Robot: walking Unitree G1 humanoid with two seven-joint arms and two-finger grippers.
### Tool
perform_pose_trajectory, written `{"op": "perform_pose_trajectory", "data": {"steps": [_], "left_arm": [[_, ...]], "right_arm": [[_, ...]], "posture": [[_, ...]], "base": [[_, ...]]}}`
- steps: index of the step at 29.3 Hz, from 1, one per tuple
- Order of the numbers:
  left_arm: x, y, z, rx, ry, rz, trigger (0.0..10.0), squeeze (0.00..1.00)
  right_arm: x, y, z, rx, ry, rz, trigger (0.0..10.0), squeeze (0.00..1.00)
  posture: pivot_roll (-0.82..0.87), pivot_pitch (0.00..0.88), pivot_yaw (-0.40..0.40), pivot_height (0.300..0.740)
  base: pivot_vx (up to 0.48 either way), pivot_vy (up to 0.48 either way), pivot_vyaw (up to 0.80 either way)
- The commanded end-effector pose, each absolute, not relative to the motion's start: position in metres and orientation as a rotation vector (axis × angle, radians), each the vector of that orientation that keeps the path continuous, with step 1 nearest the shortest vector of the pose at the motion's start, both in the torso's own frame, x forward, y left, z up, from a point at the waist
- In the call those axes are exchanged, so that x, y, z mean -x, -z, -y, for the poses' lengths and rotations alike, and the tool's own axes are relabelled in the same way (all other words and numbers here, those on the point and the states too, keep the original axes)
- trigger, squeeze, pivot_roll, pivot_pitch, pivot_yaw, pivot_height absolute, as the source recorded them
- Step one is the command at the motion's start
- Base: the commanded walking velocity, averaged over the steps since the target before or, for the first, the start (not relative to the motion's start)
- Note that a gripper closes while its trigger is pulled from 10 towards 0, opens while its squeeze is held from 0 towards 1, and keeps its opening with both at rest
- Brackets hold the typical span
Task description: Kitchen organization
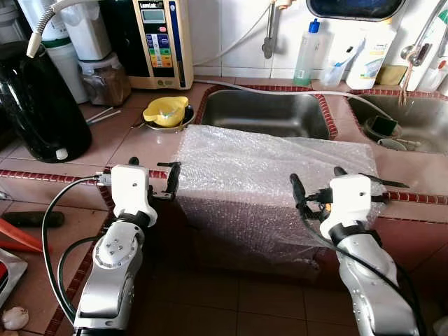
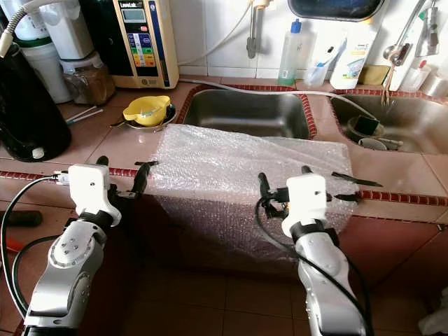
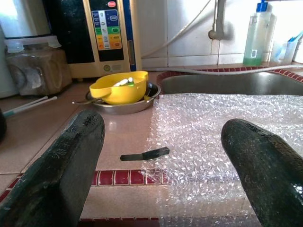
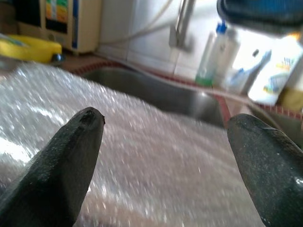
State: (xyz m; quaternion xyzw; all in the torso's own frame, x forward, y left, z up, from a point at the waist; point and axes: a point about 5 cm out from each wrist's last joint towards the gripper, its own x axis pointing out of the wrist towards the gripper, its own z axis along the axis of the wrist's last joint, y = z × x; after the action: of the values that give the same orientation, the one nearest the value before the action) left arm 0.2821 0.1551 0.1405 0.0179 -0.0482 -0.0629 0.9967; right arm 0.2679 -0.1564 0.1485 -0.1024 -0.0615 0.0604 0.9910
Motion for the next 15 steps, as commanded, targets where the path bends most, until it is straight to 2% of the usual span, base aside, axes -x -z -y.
{"op": "perform_pose_trajectory", "data": {"steps": [1,4,15], "left_arm": [[-0.284,-0.143,-0.155,-0.033,0.132,0.109,10.0,0.0],[-0.284,-0.143,-0.155,-0.031,0.142,0.112,10.0,0.0],[-0.284,-0.143,-0.152,-0.029,0.161,0.111,10.0,0.0]], "right_arm": [[-0.268,-0.147,0.155,0.188,-0.131,0.113,10.0,0.0],[-0.264,-0.141,0.16,0.168,-0.155,0.058,10.0,0.0],[-0.264,-0.139,0.164,0.129,-0.163,0.068,10.0,0.0]], "posture": [[-0.04,0.0,0.03,0.74],[-0.04,0.0,0.028,0.74],[-0.04,0.0,0.032,0.74]], "base": [[0.285,0.0,0.0],[0.317,0.0,0.0],[0.337,0.0,0.0]]}}
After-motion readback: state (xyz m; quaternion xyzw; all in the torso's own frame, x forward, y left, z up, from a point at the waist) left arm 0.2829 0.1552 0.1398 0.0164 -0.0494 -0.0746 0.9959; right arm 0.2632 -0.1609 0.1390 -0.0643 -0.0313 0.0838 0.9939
